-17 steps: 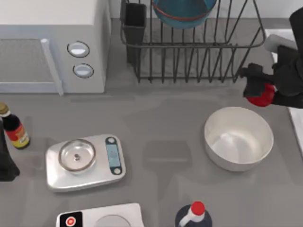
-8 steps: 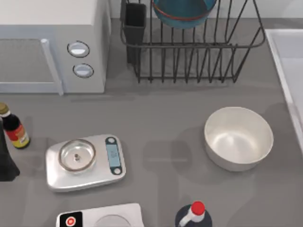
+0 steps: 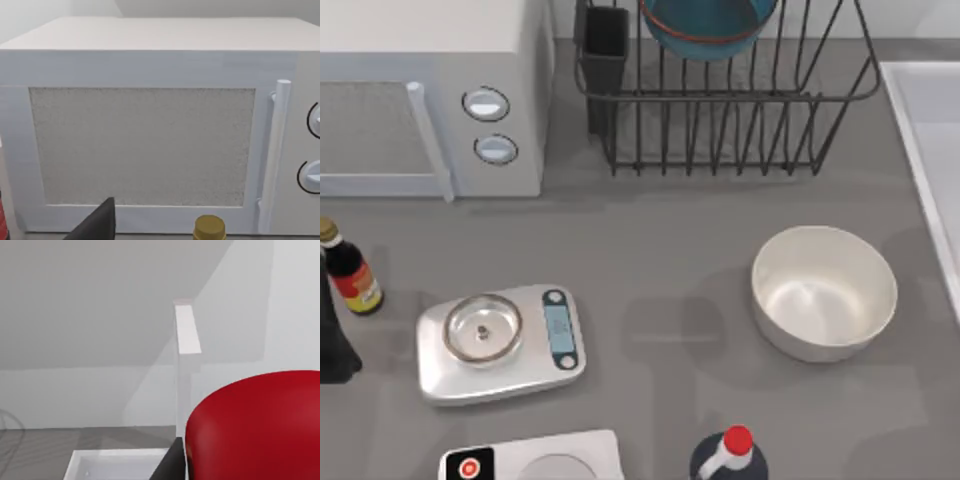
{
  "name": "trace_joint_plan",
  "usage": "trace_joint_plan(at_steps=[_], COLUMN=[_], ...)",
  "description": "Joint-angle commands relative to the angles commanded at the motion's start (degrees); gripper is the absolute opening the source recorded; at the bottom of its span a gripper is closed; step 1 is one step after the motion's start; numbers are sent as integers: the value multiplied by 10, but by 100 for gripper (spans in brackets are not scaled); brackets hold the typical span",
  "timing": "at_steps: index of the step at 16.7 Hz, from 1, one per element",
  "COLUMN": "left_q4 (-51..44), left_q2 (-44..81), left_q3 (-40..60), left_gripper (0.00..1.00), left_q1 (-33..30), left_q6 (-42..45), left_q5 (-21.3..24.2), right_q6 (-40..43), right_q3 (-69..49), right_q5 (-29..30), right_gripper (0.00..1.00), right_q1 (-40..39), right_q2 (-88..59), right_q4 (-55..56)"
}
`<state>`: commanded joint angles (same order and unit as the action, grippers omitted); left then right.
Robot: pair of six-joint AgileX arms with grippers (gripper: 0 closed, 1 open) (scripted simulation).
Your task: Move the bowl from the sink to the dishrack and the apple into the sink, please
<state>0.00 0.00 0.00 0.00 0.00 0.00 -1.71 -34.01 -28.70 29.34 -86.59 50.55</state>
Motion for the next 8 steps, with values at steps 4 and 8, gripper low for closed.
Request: trace_joint_plan(at_steps=[4,8], left_q4=[0,0], left_q2=[0,0], left_q3=[0,0], left_gripper=[100,100], left_q1=[0,0], left_q6=[0,0], left_q5=[0,0], right_q6=[7,5], right_q3=[-1,-1], right_q5=[0,0], right_gripper=[0,0], right_q1=[8,7], right_q2=[11,1], right_q4=[14,21])
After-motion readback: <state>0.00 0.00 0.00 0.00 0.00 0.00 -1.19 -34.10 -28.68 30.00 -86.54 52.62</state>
